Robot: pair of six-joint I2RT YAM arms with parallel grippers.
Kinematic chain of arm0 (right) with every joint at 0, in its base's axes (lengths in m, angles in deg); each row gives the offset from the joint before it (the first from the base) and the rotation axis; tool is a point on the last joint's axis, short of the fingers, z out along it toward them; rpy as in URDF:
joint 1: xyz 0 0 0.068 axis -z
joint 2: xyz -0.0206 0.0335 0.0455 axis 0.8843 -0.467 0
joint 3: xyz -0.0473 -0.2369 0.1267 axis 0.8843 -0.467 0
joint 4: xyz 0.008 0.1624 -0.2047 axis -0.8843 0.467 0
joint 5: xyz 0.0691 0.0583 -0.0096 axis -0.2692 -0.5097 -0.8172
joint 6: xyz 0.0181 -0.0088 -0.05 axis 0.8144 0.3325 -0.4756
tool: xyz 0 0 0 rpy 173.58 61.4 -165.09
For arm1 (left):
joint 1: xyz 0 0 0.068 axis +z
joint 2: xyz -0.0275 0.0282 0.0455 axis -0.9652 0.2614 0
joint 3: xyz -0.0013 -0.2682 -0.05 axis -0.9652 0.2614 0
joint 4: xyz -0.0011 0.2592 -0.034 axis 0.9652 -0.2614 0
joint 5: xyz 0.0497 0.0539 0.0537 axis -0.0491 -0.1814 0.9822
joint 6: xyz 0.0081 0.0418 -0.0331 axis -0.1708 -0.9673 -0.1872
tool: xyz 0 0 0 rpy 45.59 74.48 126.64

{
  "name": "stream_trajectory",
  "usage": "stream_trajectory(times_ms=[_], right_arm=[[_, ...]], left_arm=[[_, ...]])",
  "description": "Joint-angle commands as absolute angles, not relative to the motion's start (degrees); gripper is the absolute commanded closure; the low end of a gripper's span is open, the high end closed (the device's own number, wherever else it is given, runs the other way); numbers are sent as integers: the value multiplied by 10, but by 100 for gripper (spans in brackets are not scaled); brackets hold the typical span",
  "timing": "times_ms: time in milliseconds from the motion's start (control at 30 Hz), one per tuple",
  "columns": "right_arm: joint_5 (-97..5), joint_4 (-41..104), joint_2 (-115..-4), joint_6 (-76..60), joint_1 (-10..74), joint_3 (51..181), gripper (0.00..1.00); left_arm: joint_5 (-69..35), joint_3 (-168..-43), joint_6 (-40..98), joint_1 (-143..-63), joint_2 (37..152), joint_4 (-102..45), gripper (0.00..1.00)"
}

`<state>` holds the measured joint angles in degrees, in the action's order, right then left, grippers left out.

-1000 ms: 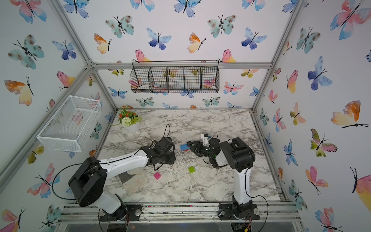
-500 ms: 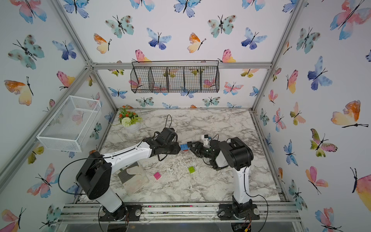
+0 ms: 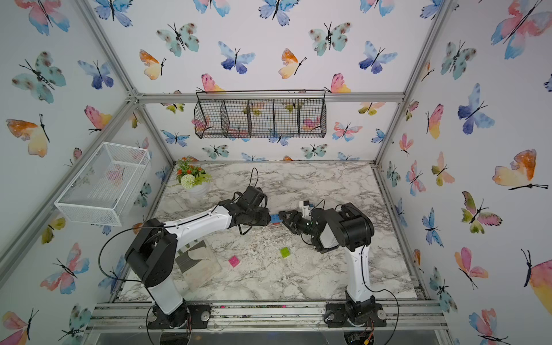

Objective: Assemble the letter v with lego
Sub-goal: Assemble the lego brick with the lego brick.

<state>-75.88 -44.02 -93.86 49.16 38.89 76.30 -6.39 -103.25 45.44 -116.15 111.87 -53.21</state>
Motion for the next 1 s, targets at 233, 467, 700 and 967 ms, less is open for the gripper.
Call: stream_trajectory(times_ms=[233,467,700,967], right_arm=[[-750,-451,-964,486,391,772,46],[-734,-518,-986,512,391,752,52],[-721,-523,-983,510,391,744,55],[-709,-501,-977,497,389,740,59]], left_arm=[[-54,-1064,508,-1156,1156,-532,77],[-54,-1061,532,-1156,1167,-510,77],[-59,-1058,547,-1157,1179,-495,77],[-36,-1083,551,-1157,1201,-510,77]])
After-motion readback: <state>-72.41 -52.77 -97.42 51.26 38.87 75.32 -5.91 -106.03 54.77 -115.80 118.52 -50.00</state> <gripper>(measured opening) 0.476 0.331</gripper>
